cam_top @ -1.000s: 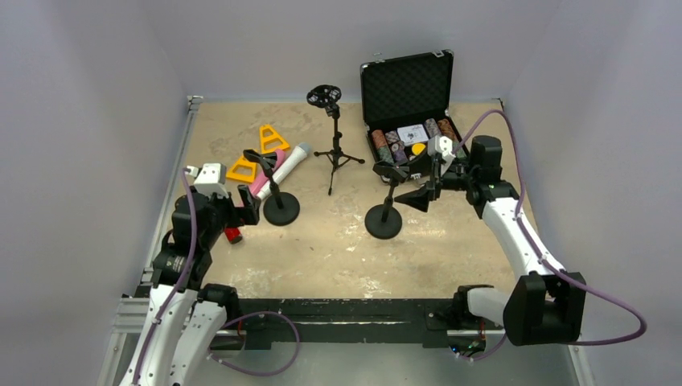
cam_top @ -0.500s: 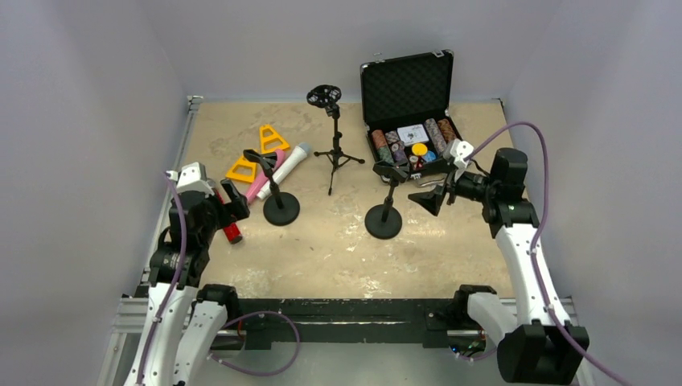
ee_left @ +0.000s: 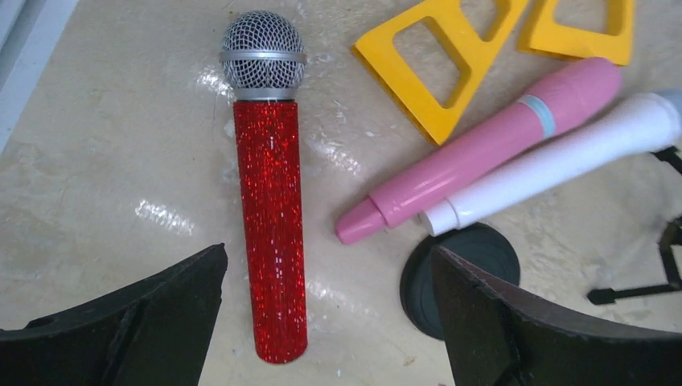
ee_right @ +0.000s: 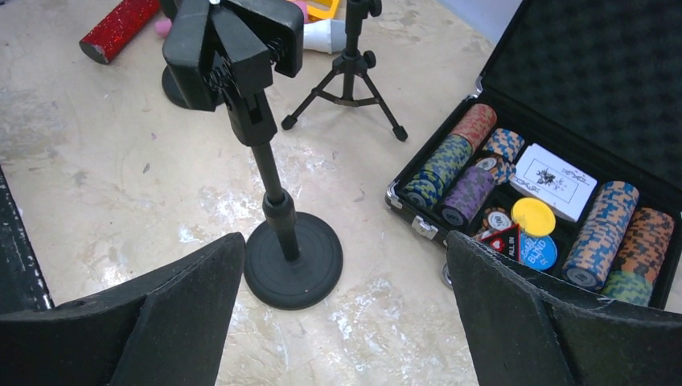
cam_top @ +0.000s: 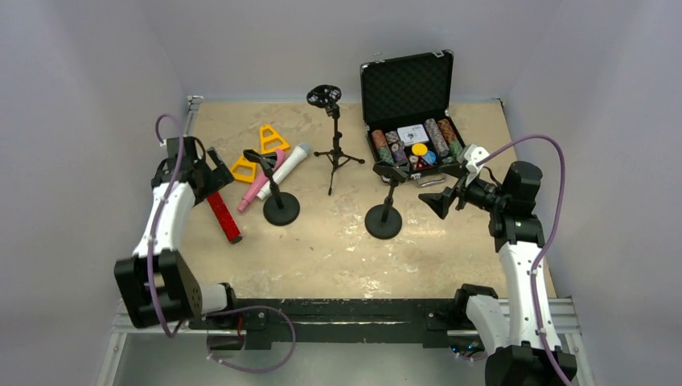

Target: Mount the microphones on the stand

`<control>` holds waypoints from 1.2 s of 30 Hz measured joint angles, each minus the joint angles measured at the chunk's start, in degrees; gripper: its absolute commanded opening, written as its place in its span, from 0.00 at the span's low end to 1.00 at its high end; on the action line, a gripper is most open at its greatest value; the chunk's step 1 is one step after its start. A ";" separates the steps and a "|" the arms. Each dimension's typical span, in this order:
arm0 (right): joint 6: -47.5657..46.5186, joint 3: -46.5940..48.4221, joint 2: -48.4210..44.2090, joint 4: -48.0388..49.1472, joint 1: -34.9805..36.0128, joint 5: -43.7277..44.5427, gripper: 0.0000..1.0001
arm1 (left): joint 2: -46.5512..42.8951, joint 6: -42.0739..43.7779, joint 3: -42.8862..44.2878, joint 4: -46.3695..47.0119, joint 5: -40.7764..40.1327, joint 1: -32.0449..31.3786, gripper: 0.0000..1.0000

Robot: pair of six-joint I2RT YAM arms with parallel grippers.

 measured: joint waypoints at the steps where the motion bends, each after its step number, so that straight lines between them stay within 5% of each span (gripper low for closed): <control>1: 0.13 -0.24 0.00 0.00 -0.22 0.04 0.99 | 3.58 0.39 1.14 0.11 -0.04 0.22 0.99; 14: 0.02 -0.68 0.00 -0.02 -1.31 -0.37 0.99 | 26.34 6.40 11.43 -4.09 -1.51 2.67 0.77; 28: -0.22 -0.79 -0.07 -0.04 -3.93 -2.34 0.99 | 36.04 7.06 14.82 -8.81 0.68 3.15 0.51; 31: -0.35 -0.79 -0.13 -0.04 -4.61 -2.99 0.99 | 36.81 7.52 16.68 -9.66 0.68 3.15 0.41; 33: -0.35 -0.79 -0.20 -0.04 -5.01 -3.19 0.99 | 37.13 7.80 17.46 -9.90 0.70 3.15 0.24; 36: -0.35 -0.79 -0.42 -0.07 -5.64 -4.02 0.98 | 37.35 8.15 17.70 -10.10 0.72 3.15 0.21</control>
